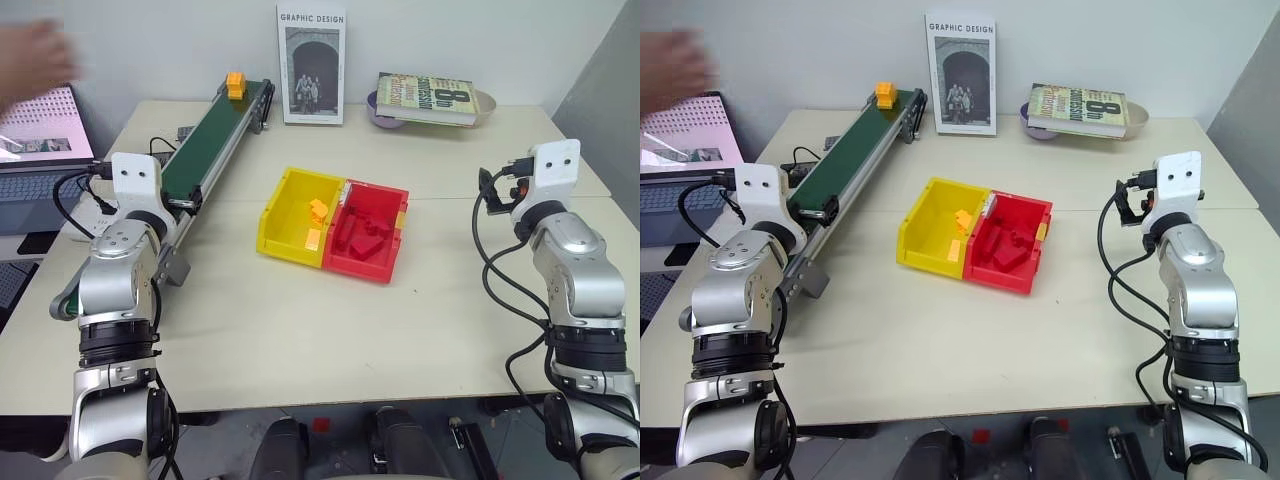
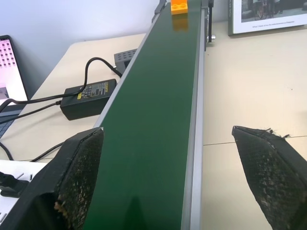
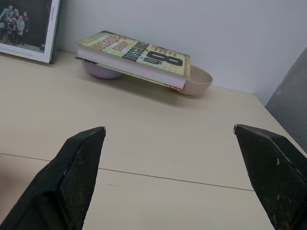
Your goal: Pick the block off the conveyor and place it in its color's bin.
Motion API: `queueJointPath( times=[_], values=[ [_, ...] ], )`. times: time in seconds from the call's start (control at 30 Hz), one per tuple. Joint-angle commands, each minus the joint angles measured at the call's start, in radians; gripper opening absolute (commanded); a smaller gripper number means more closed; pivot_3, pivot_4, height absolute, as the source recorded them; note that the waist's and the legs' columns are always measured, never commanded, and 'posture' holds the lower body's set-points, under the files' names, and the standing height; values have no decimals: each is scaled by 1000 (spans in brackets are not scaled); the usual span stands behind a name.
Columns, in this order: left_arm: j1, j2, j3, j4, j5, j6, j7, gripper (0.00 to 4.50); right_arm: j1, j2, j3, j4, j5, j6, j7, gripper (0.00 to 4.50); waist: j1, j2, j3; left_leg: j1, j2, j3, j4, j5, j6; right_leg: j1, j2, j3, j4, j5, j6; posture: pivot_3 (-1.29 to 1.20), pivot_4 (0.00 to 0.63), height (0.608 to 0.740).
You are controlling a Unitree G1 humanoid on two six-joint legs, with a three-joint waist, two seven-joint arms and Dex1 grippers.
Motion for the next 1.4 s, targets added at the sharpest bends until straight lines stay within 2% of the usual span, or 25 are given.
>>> queueJointPath(
  times=[0.03, 0.23, 0.33, 0.43, 0.57, 0.83, 1.4],
  values=[
    [-3, 17, 22, -65, -16, -8, -14, 4449, -5, -15, -32, -43, -4, -5, -4, 4500, 0, 0, 0, 0, 0, 0, 0, 0, 0, 0, 0, 0, 0, 0, 0, 0, 150, 740],
    [10, 36, 67, -93, -31, -14, -9, 4449, -15, -9, -24, -52, 1, 0, -1, 4500, 0, 0, 0, 0, 0, 0, 0, 0, 0, 0, 0, 0, 0, 0, 0, 0, 150, 740],
    [26, 42, 113, -108, -66, -17, -22, 4449, -36, -15, -5, -67, 29, 11, 50, 4500, -1, 0, 0, 0, 0, 0, 0, 0, 0, 0, 0, 0, 0, 0, 0, 0, 150, 740],
    [47, 68, 114, -123, -83, -12, -68, 4449, -66, -21, 7, -105, 113, 47, 162, 4500, -2, 0, 0, 0, 0, 0, 0, 0, 0, 0, 0, 0, 0, 0, 0, 0, 150, 740],
    [56, 103, 116, -103, -108, 7, -117, 4449, -92, -53, 53, -204, 305, 128, 412, 4500, -1, 0, 0, 0, 0, 0, 0, 0, 0, 0, 0, 0, 0, 0, 0, 0, 150, 740],
    [44, 107, 99, -50, -128, 5, -162, 4449, -137, -66, 131, -291, 495, 218, 620, 4500, 0, 0, 0, 0, 0, -1, 0, 0, 0, 1, 0, -2, -1, 0, 0, 0, 150, 740],
    [-54, 132, 58, 140, -86, -104, -204, 4449, -150, -89, 157, -354, 536, 235, 637, 4500, 1, 0, 0, 0, 1, -1, 0, 0, 0, 1, 0, -2, -1, 0, 0, 0, 150, 740]
  ],
)
